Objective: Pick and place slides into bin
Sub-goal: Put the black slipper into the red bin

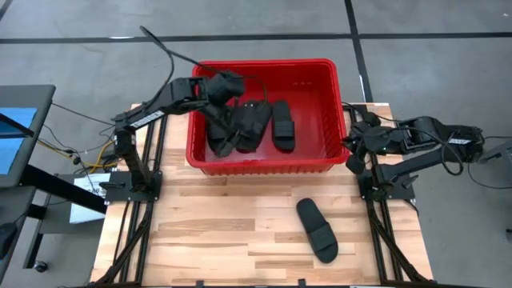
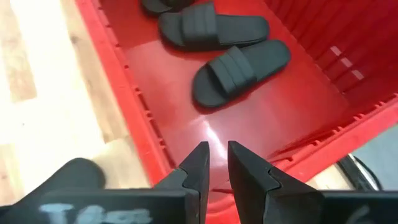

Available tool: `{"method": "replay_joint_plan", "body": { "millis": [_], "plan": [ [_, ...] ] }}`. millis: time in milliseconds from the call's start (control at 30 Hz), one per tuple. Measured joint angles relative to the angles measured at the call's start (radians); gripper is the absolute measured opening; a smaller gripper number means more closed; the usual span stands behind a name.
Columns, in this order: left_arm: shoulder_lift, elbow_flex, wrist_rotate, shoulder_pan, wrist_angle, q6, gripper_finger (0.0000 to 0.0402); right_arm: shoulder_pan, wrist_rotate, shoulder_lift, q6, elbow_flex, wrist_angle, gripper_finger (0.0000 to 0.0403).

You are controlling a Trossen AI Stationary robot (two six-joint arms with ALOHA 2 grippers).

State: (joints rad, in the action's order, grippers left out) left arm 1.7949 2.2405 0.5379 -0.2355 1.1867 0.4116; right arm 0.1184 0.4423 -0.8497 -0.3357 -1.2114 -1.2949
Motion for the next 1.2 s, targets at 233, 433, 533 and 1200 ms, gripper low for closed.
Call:
{"method": "replay_joint_plan", "body": {
  "millis": [233, 433, 533, 1200],
  "plan": [
    [-0.112, -0.3, -0.004, 0.042, -0.237, -0.108, 0.0148, 0.13, 0.0, -0.002, -0.075, 0.0, 0.0, 0.0052],
    [-0.312, -0.715, -0.108, 0.043, -0.625, -0.252, 0.0148, 0.259, -0.011, -0.027, -0.171, 0.006, -0.014, 0.0052],
    [-0.439, -0.936, -0.154, 0.052, -0.846, -0.351, 0.0148, 0.323, -0.023, -0.05, -0.226, 0.006, -0.017, 0.0052],
    [-0.761, -1.413, -0.494, 0.297, -1.254, -0.348, 0.0148, 0.685, -0.025, -0.437, -0.657, 0.007, -0.094, 0.0052]
  ]
}}
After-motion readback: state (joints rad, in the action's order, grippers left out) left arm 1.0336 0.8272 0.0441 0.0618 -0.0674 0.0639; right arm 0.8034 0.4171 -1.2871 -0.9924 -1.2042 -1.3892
